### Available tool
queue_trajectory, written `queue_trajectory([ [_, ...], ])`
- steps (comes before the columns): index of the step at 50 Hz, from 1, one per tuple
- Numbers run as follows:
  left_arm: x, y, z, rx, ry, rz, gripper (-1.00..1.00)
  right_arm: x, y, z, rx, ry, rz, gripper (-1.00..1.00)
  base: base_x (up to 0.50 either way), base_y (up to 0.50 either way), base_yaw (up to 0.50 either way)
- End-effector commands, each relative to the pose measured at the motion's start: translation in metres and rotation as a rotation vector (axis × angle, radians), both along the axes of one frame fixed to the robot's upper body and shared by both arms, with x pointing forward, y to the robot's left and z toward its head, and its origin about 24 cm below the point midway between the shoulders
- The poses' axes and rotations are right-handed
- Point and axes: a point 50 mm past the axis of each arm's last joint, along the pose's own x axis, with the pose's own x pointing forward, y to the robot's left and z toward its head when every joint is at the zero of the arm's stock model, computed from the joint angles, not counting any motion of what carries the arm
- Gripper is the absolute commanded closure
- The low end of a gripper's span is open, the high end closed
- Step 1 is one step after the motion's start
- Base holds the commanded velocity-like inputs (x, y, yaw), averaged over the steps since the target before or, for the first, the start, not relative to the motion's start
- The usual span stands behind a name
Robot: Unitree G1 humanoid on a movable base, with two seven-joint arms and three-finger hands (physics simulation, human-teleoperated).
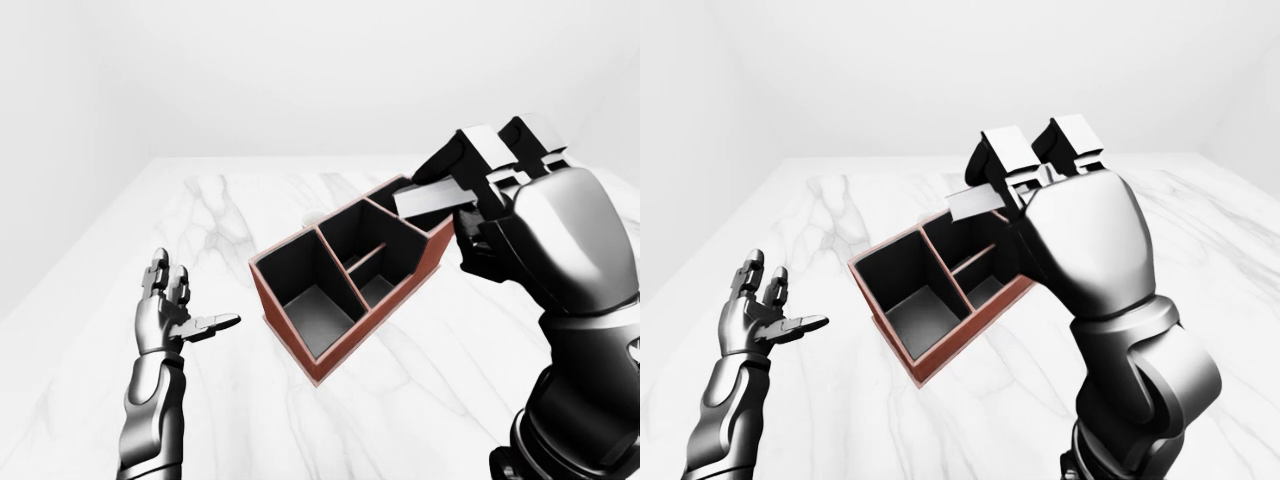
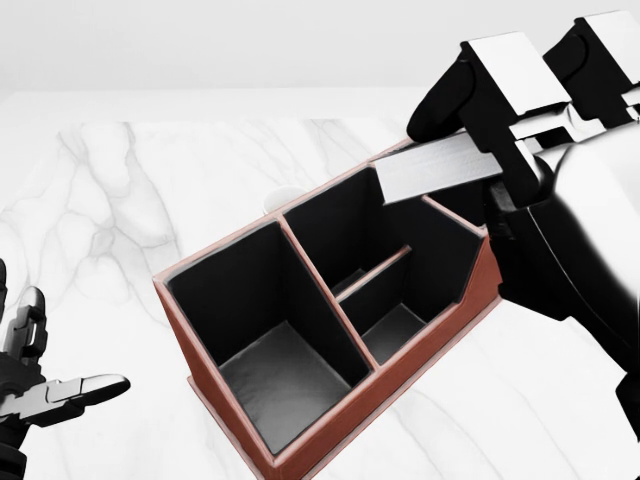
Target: Pick up the book and place it in the left compartment of the caddy.
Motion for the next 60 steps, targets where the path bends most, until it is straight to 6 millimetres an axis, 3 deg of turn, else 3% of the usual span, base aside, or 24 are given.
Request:
queue_trajectory([
  [1, 0.000, 0.000, -0.001, 0.000, 0.002, -0.001, -1.00, -0.005, -0.005, 0.011, 0.077, -0.054, 0.055, 1.00, 0.00, 0.00, 0.00],
  [8, 0.000, 0.001, -0.002, -0.001, 0.003, 0.001, -1.00, -0.007, -0.005, 0.010, 0.121, -0.038, 0.157, 1.00, 0.00, 0.00, 0.00],
  [24, 0.001, 0.000, -0.005, -0.001, 0.004, 0.001, -1.00, -0.022, -0.010, 0.014, 0.353, -0.015, 0.680, 1.00, 0.00, 0.00, 0.00],
  [30, 0.002, -0.001, -0.003, 0.003, 0.002, -0.002, -1.00, -0.014, -0.015, 0.008, 0.444, 0.052, 0.810, 1.00, 0.00, 0.00, 0.00],
  [49, 0.002, 0.001, -0.001, 0.006, 0.000, 0.003, -1.00, 0.005, -0.028, -0.007, 0.755, 0.130, 0.942, 1.00, 0.00, 0.00, 0.00],
  [60, 0.001, 0.003, -0.004, 0.004, 0.002, 0.008, -1.00, 0.029, -0.014, -0.031, 0.872, 0.292, 0.944, 1.00, 0.00, 0.00, 0.00],
])
